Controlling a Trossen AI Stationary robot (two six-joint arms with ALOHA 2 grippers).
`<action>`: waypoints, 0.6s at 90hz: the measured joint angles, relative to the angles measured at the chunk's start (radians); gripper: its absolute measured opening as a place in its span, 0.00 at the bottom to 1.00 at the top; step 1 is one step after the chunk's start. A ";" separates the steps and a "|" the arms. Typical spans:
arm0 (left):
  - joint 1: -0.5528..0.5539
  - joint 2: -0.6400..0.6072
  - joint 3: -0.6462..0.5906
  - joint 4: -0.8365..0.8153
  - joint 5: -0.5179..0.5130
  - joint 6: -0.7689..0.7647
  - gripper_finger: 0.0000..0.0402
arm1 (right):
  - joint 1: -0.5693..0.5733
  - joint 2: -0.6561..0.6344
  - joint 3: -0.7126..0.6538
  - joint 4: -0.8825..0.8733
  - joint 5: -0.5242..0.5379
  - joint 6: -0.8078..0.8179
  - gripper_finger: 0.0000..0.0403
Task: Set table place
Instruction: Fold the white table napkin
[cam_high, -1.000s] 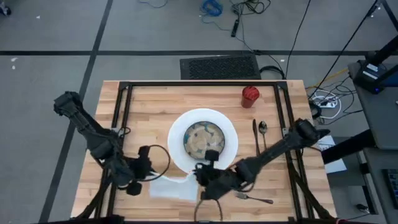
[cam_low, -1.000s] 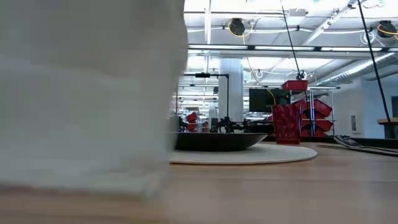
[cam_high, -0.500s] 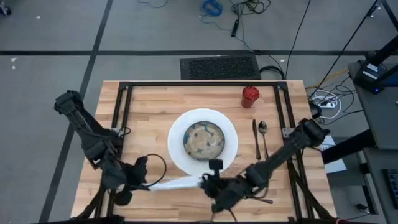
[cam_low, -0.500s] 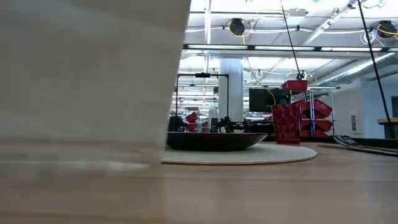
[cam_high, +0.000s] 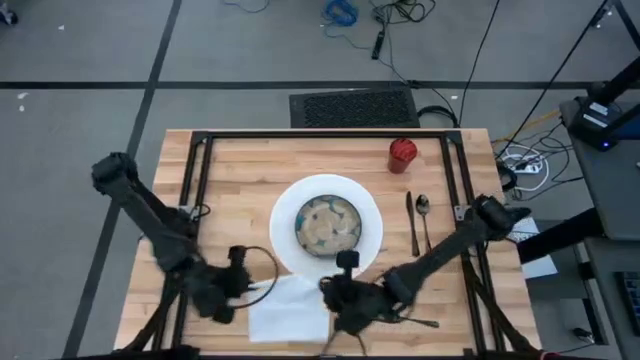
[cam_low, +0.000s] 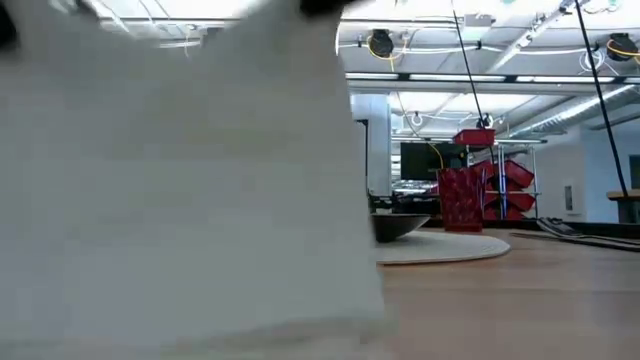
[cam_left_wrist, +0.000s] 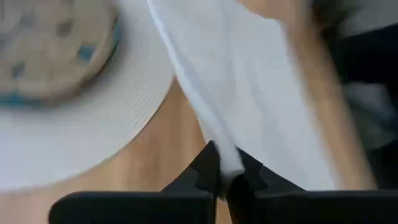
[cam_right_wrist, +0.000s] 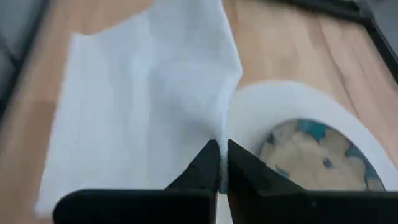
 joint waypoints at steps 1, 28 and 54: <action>0.005 0.005 -0.007 0.000 0.000 -0.004 0.00 | -0.005 0.008 0.000 -0.002 0.000 -0.002 0.00; 0.067 0.031 -0.056 -0.063 0.001 -0.021 0.00 | -0.085 0.090 -0.001 -0.147 0.043 -0.039 0.00; 0.063 -0.074 -0.056 -0.069 0.044 -0.022 0.00 | -0.095 0.085 0.000 -0.165 0.053 -0.101 0.00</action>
